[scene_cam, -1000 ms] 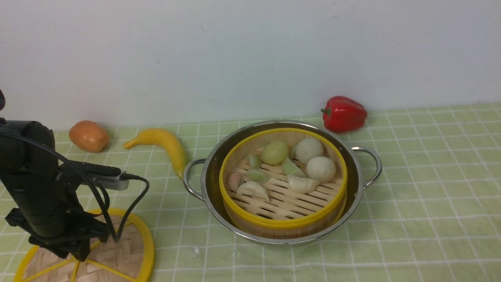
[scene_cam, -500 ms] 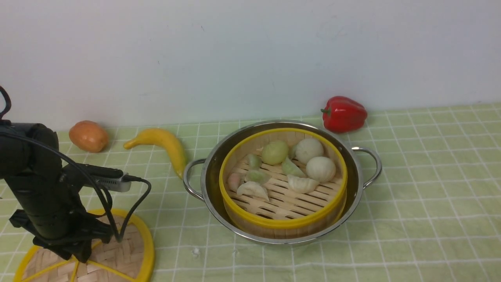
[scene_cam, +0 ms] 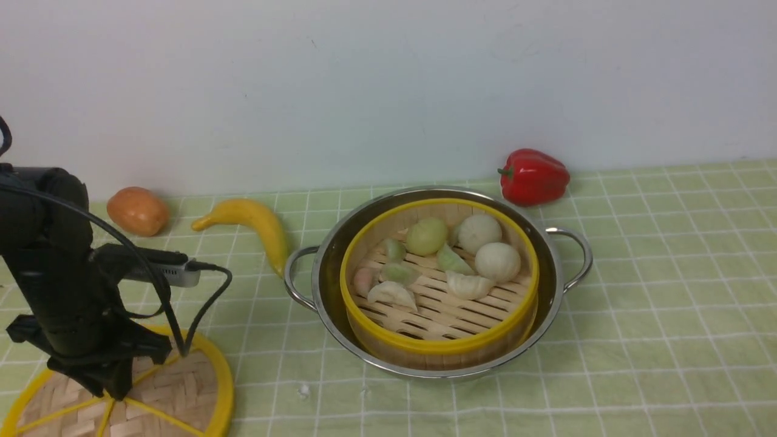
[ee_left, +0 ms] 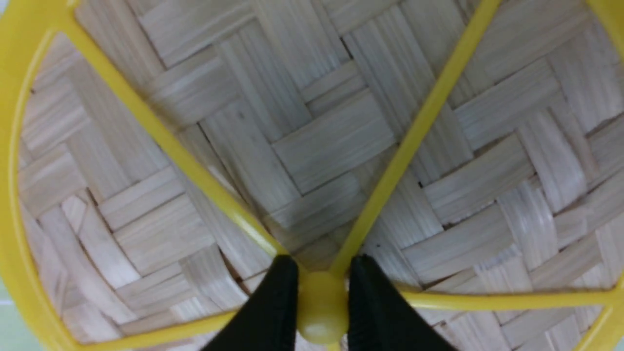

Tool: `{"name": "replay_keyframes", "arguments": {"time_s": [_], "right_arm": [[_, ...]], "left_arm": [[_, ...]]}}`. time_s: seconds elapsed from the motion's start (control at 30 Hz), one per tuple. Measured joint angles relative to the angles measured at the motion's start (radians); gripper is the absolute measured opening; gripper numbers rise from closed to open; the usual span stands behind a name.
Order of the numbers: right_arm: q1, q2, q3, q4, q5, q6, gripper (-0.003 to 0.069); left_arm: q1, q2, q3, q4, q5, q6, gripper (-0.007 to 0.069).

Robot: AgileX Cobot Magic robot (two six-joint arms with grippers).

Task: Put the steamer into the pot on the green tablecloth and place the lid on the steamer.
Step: 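Grasp the bamboo steamer lid lying on the table by its centre knob, then place the yellow bamboo steamer lid onto the steamer in the pot with the left gripper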

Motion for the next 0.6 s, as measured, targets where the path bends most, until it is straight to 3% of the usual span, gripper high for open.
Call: {"name": "replay_keyframes", "arguments": {"time_s": [0.27,0.6], "right_arm": [[0.0,0.0,0.0,0.0,0.0,0.0,0.0242],[0.0,0.0,0.0,0.0,0.0,0.0,0.0242]], "left_arm": [[-0.027,-0.058,-0.261,-0.074,0.105,0.054,0.0121],[-0.292,-0.048,-0.498,-0.058,0.125,0.124,0.0121]]}}
